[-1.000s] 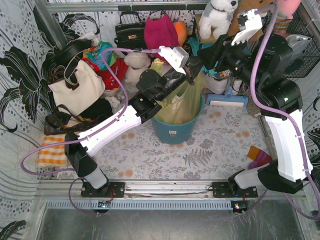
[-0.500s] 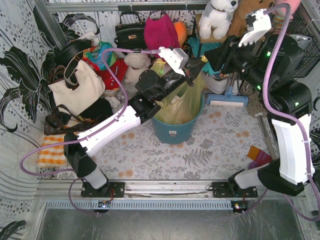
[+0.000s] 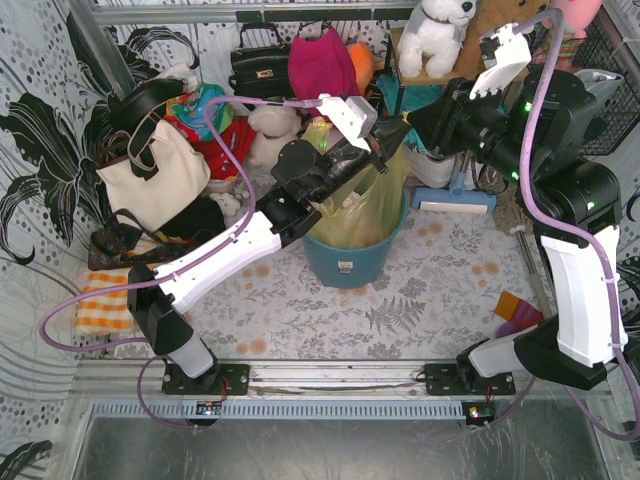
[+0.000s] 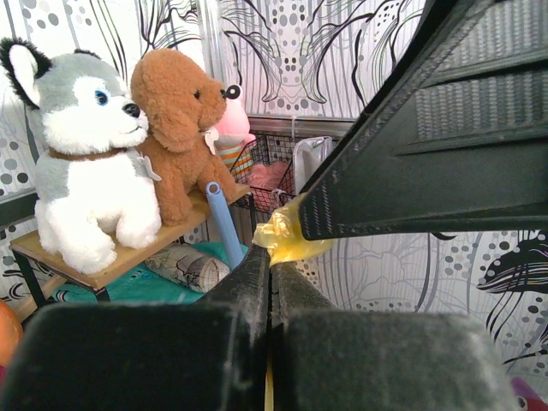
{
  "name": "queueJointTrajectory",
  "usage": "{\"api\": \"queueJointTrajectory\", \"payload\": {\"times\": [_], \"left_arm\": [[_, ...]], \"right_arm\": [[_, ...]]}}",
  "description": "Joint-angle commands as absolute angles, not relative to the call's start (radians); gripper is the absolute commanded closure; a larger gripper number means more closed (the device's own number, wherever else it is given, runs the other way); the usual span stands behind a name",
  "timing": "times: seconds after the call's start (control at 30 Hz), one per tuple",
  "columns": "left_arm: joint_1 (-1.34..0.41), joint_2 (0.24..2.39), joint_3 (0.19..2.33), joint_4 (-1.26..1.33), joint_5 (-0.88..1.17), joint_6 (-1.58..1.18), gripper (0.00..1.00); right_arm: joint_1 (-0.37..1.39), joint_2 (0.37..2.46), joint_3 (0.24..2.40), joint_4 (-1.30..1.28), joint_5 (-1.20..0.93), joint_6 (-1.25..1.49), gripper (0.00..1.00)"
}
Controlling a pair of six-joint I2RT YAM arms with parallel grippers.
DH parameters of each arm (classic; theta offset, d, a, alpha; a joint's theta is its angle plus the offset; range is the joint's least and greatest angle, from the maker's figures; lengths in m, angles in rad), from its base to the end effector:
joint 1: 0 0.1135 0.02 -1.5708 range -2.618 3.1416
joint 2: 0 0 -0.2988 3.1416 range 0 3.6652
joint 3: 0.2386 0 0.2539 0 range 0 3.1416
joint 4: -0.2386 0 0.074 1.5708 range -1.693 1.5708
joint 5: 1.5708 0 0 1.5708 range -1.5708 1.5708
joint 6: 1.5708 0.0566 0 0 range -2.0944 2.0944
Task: Tie the trash bag
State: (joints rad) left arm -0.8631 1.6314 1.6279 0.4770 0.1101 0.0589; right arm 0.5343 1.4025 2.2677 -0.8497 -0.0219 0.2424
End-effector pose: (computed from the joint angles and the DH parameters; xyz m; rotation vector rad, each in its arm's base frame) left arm 0.2559 -0.3087 0.5303 0.5930 0.9653 -0.7796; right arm 0.1843 0.1105 0.6368 -0.2487 1.5702 0.6275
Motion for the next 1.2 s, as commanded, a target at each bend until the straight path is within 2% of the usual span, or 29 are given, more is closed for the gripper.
{"api": "queueJointTrajectory", "payload": {"times": [0.0, 0.13, 0.2, 0.23, 0.27, 0.33, 0.4, 0.57, 0.9, 1.07, 1.17], "left_arm": [[-0.864, 1.609, 1.65, 0.512, 0.119, 0.051, 1.0], [-0.864, 1.609, 1.649, 0.513, 0.118, 0.052, 1.0], [-0.864, 1.609, 1.648, 0.514, 0.118, 0.052, 1.0], [-0.864, 1.608, 1.644, 0.516, 0.121, 0.053, 0.96], [-0.864, 1.605, 1.636, 0.527, 0.125, 0.057, 0.86], [-0.864, 1.59, 1.605, 0.564, 0.135, 0.063, 0.58], [-0.864, 1.584, 1.598, 0.581, 0.134, 0.063, 0.48], [-0.864, 1.59, 1.63, 0.556, 0.133, 0.072, 0.54], [-0.864, 1.609, 1.689, 0.547, 0.133, 0.068, 0.58], [-0.864, 1.626, 1.724, 0.51, 0.144, 0.064, 0.77], [-0.863, 1.627, 1.715, 0.508, 0.155, 0.063, 0.77]], "right_arm": [[0.533, 1.431, 2.307, -0.834, 0.0, 0.221, 0.74], [0.533, 1.437, 2.317, -0.828, -0.009, 0.216, 1.0], [0.532, 1.434, 2.315, -0.822, -0.01, 0.218, 1.0], [0.533, 1.428, 2.31, -0.814, -0.012, 0.218, 1.0], [0.534, 1.421, 2.304, -0.804, -0.014, 0.22, 1.0], [0.532, 1.407, 2.289, -0.779, -0.018, 0.223, 1.0], [0.533, 1.401, 2.287, -0.763, -0.018, 0.223, 1.0], [0.532, 1.408, 2.313, -0.762, -0.025, 0.223, 1.0], [0.533, 1.397, 2.286, -0.764, -0.055, 0.23, 1.0], [0.534, 1.388, 2.278, -0.763, -0.057, 0.233, 1.0], [0.533, 1.388, 2.278, -0.762, -0.055, 0.234, 1.0]]}}
